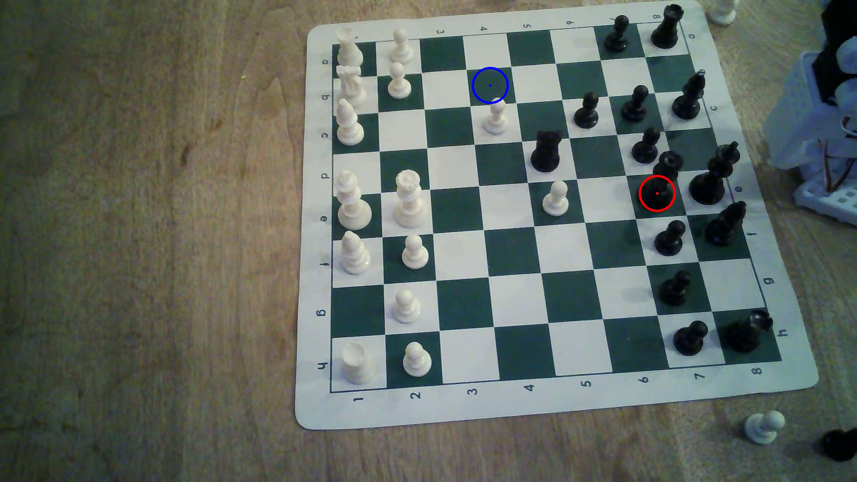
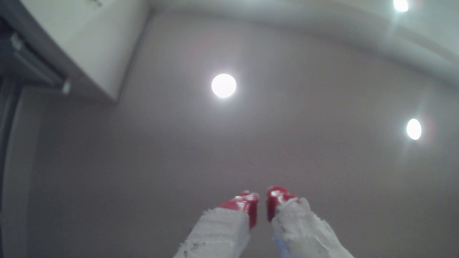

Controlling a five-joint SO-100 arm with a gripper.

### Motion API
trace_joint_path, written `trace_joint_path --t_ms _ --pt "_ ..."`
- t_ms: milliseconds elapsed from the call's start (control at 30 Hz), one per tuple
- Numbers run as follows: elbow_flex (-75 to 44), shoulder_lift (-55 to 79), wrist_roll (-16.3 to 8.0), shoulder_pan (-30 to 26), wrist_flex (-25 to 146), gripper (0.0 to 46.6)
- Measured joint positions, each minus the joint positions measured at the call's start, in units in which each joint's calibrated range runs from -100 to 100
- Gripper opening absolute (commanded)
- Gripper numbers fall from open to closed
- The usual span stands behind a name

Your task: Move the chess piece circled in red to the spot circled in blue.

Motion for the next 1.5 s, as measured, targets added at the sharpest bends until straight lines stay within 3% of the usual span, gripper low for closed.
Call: trace_joint_path --t_ms 1100,1133,1167,1367,1500 --pt "0.0 0.0 0.0 -0.2 0.0 3.9" --pt "0.0 0.0 0.0 -0.4 0.0 3.6" --pt "0.0 0.0 0.0 -0.9 0.0 0.3" --pt "0.0 0.0 0.0 -3.5 8.8 0.2" --pt "0.0 0.0 3.8 -5.4 26.9 0.2"
